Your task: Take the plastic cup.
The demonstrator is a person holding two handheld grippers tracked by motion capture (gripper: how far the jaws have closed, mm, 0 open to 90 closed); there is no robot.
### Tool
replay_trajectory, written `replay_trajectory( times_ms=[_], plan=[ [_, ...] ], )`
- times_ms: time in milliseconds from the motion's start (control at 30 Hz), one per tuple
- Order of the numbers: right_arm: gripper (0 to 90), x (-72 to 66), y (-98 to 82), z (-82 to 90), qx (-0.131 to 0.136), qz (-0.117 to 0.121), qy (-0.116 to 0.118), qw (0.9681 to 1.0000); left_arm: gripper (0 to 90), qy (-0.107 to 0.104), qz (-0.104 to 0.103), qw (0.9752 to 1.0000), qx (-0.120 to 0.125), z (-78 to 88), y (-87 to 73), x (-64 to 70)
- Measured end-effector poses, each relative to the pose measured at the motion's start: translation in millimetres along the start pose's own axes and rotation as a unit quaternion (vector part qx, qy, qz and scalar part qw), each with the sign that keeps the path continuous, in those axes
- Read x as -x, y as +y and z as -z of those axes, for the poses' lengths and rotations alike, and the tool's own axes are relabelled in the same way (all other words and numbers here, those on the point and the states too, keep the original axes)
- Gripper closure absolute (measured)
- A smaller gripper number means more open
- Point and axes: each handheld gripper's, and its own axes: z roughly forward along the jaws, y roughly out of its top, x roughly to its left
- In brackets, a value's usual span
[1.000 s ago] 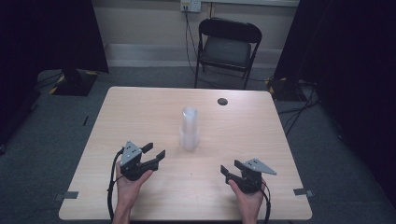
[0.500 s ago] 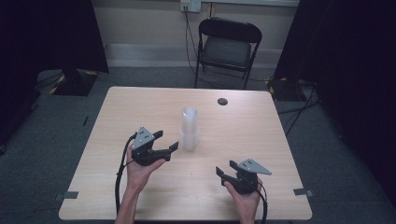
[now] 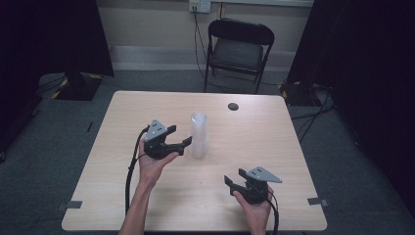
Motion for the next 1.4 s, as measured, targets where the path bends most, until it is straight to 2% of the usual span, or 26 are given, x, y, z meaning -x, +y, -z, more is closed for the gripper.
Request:
replay_trajectory(
  times_ms=[67,167,300,467,700,867,933,967,1000,1100,1233,1267,1367,1400],
  plan=[
    [35.9,-0.7,0.0,-1.0,-0.001,0.002,0.001,1.0000,23.8,0.001,-0.008,1.0000,0.000,-4.3,2.2,-0.9],
    [35.8,-1.6,0.2,-1.7,0.000,0.003,0.004,1.0000,24.4,-0.008,-0.011,0.9999,-0.004,-10.6,6.1,-1.9],
    [35.8,-1.9,0.2,-2.0,-0.002,0.001,0.005,1.0000,24.0,-0.007,-0.020,0.9998,-0.003,-16.2,11.9,-1.1],
    [35.8,-1.0,-0.8,-2.7,-0.002,0.000,0.006,1.0000,22.9,-0.017,-0.025,0.9995,-0.006,-25.2,20.4,-1.1],
    [35.8,-1.1,-1.1,-3.7,-0.003,-0.004,0.010,0.9999,23.6,-0.022,-0.038,0.9987,-0.025,-48.9,26.7,1.0],
    [35.8,-2.0,0.6,-2.9,0.002,-0.001,0.011,0.9999,23.7,-0.023,-0.035,0.9985,-0.034,-59.6,23.5,-0.2],
    [35.9,-1.7,0.6,-3.2,0.002,0.000,0.012,0.9999,24.4,-0.019,-0.039,0.9984,-0.036,-61.9,22.6,1.0],
    [35.9,-1.4,-0.3,-4.1,-0.001,-0.001,0.013,0.9999,25.8,-0.025,-0.047,0.9978,-0.040,-63.3,22.4,1.3],
    [35.8,-1.3,-0.5,-4.3,-0.002,-0.001,0.014,0.9999,25.7,-0.021,-0.050,0.9977,-0.042,-66.1,21.1,2.5],
    [35.8,-1.2,-1.2,-5.0,-0.003,0.000,0.014,0.9999,26.5,-0.027,-0.041,0.9976,-0.049,-71.2,17.9,0.4],
    [35.8,-1.1,-1.2,-5.0,-0.002,0.000,0.014,0.9999,25.3,-0.013,-0.051,0.9968,-0.059,-75.2,11.9,-0.3],
    [35.8,-1.1,-1.2,-5.0,-0.002,0.000,0.014,0.9999,25.3,-0.016,-0.044,0.9974,-0.054,-77.2,10.5,-0.2],
    [35.8,-1.2,-0.9,-5.4,-0.002,-0.001,0.015,0.9999,24.4,-0.018,-0.035,0.9974,-0.060,-81.6,7.6,-0.6],
    [35.8,-1.5,-0.9,-5.4,-0.002,0.000,0.014,0.9999,23.7,-0.020,-0.037,0.9972,-0.061,-82.7,7.0,-0.7]
  ],
)
